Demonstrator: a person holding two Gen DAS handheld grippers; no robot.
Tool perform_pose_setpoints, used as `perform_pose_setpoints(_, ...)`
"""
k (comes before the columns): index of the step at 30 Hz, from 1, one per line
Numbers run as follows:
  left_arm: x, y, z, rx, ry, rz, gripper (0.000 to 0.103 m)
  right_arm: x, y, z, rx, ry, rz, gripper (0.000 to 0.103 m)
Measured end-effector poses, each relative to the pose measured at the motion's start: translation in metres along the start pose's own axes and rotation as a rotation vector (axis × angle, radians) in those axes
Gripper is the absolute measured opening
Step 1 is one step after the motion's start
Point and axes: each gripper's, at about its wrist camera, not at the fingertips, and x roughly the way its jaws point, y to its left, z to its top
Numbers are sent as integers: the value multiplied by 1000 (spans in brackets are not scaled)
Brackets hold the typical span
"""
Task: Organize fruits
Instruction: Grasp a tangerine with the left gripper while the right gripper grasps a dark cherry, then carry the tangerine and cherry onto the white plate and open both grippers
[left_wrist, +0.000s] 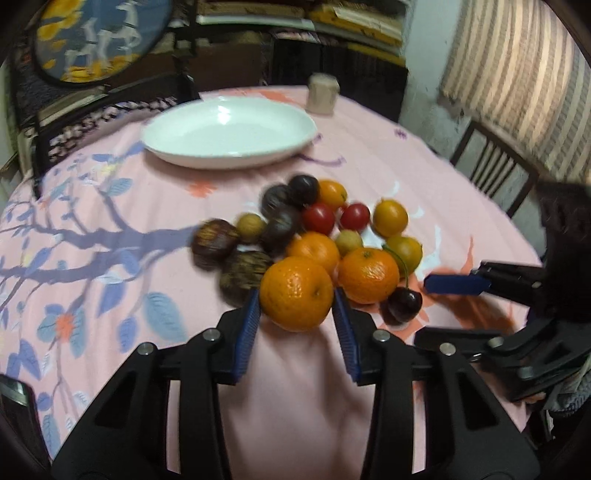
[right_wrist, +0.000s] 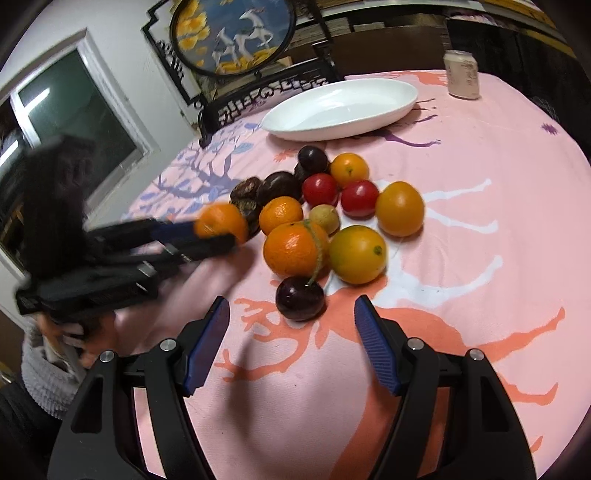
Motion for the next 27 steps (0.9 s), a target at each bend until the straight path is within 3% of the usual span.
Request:
perform_pose_setpoints(3, -13, 14, -2, -49, -36, 6, 40, 11, 6, 5, -29, 22, -37, 66)
perform_pose_setpoints(5, -15, 23, -1, -82, -37, 8, 40, 19, 6, 7, -27, 53, -26, 48)
perform_pose_setpoints(6, -15, 25, -1, -91, -35, 7, 40, 20, 7, 8, -33, 57, -34, 44)
perform_pose_setpoints(7, -14, 26, 1, -94, -31, 9, 40, 20, 9, 7, -41, 55, -34, 31)
perform_pose_setpoints(12, -15, 27, 18, -58, -36, 39, 40, 7, 6, 12, -47, 40, -19, 30)
perform_pose_setpoints(18, -10, 38, 83, -65, -91, 62, 40, -31, -5, 90, -18, -154, -30, 30)
perform_pose_setpoints(23, 34, 59, 139, -127, -86, 77, 40, 24, -34, 163, 44, -157, -66, 30)
perform_pose_setpoints(27, 73, 75, 154, -168, -43, 96, 41, 77, -53, 190, 82, -92, -78, 30)
